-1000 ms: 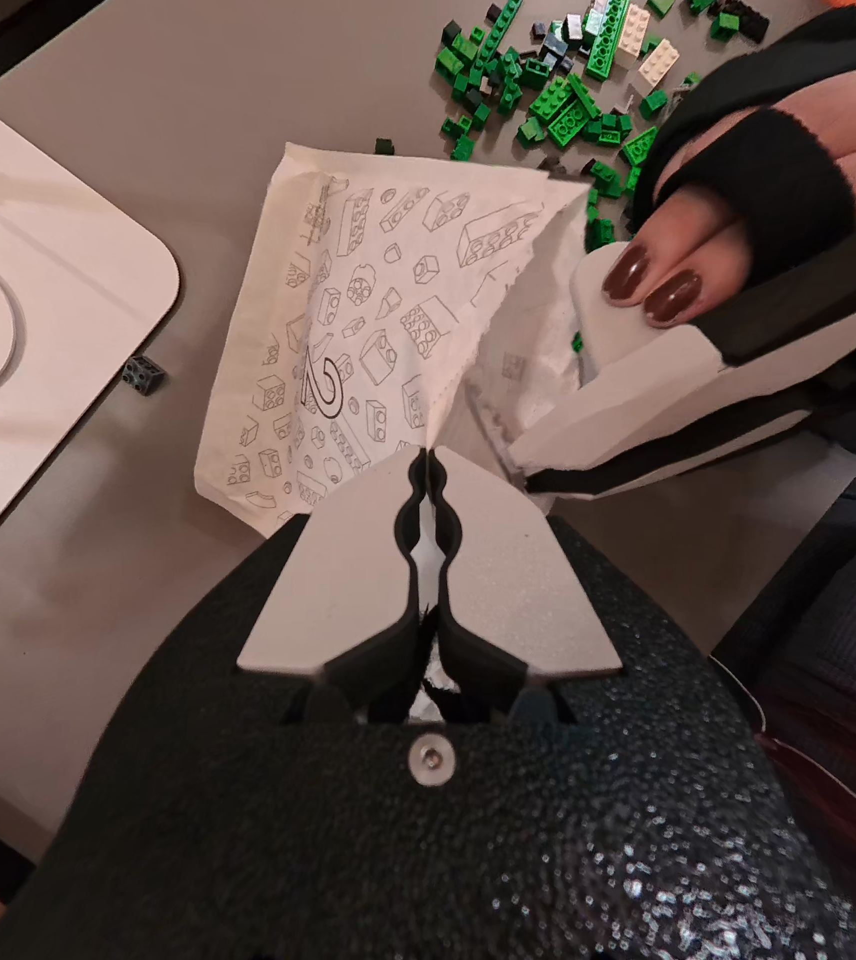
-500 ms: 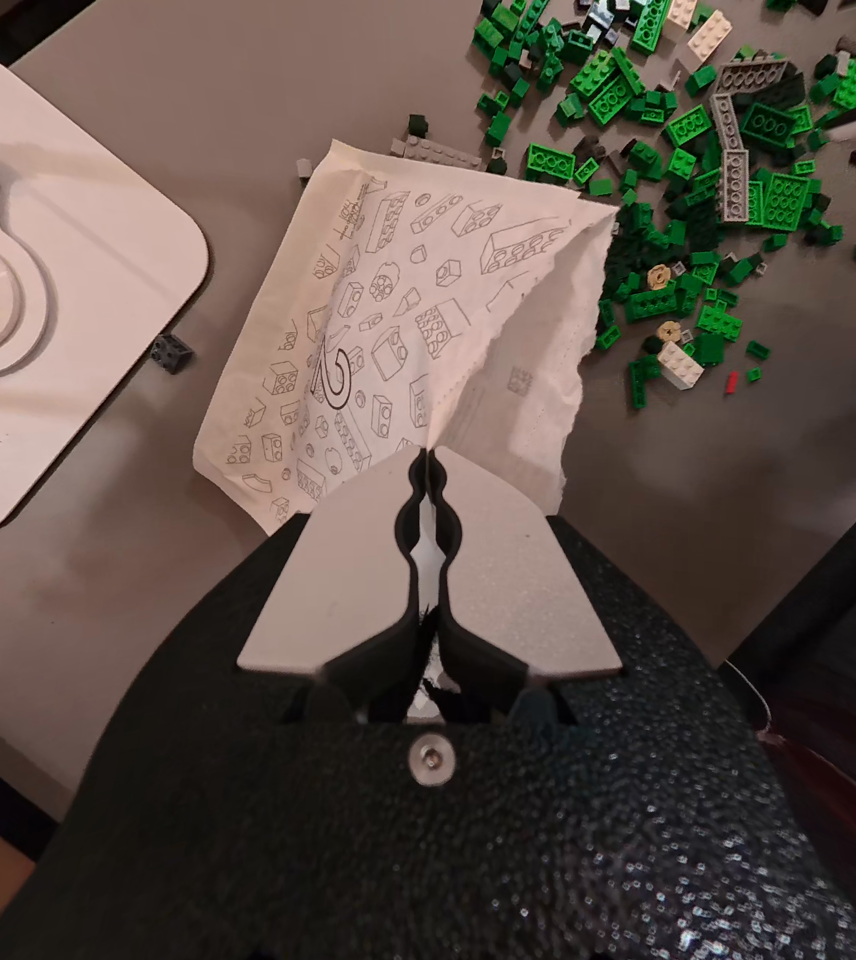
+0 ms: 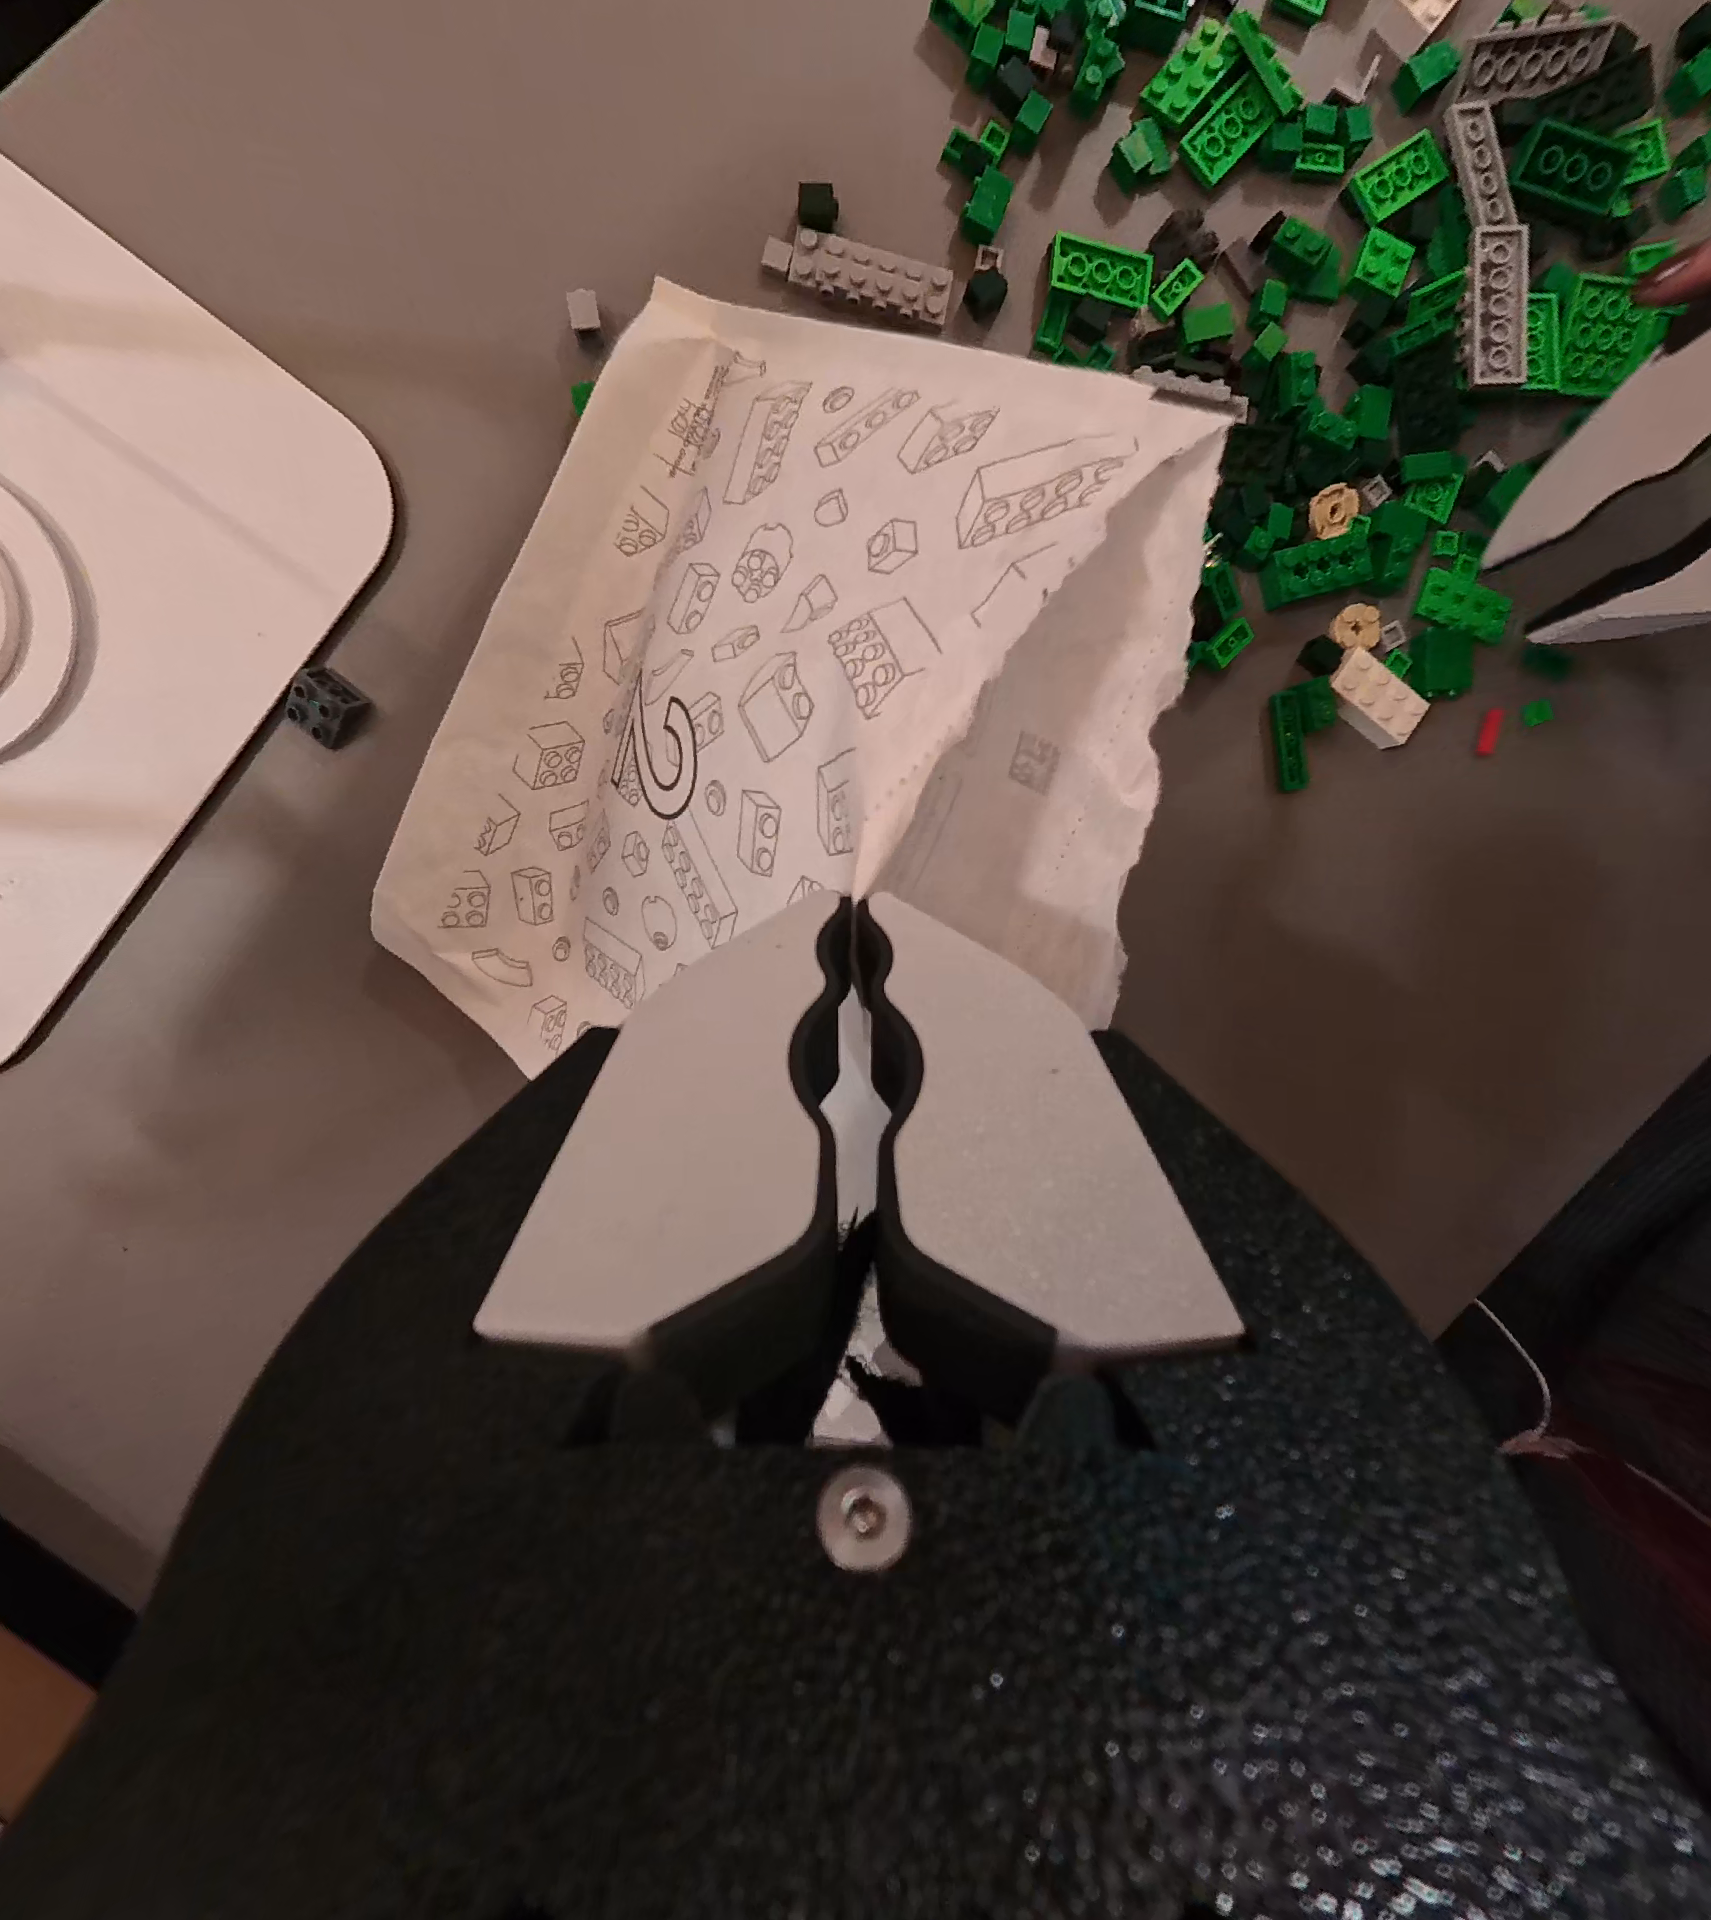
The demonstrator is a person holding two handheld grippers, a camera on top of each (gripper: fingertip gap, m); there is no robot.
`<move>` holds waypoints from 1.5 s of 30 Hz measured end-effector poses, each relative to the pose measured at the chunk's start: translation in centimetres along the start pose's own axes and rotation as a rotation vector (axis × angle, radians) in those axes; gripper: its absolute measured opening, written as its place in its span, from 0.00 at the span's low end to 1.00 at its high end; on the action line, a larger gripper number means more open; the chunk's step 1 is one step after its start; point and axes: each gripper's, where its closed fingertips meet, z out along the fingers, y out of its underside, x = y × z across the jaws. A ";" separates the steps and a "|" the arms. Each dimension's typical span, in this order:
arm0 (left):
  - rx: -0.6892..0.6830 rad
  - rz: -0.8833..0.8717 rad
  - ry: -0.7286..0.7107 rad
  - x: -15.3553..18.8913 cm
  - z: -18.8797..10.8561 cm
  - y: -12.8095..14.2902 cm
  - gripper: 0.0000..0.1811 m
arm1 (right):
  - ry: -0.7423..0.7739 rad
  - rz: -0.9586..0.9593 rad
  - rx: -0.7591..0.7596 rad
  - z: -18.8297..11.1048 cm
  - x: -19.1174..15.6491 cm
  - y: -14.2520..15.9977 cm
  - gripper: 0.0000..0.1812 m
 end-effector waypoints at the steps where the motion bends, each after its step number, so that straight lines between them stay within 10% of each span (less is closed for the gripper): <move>1: -0.003 0.001 0.001 0.0 0.1 0.0 0.00 | -0.004 0.001 -0.022 0.0 -0.3 0.3 0.10; 19: -0.045 0.034 -0.004 0.7 0.8 -0.1 0.00 | -0.068 0.083 -0.177 0.2 -4.0 5.0 0.09; 45: -0.070 0.065 -0.003 1.2 1.1 -0.1 0.00 | 0.108 -0.052 0.012 4.5 1.1 -2.7 0.09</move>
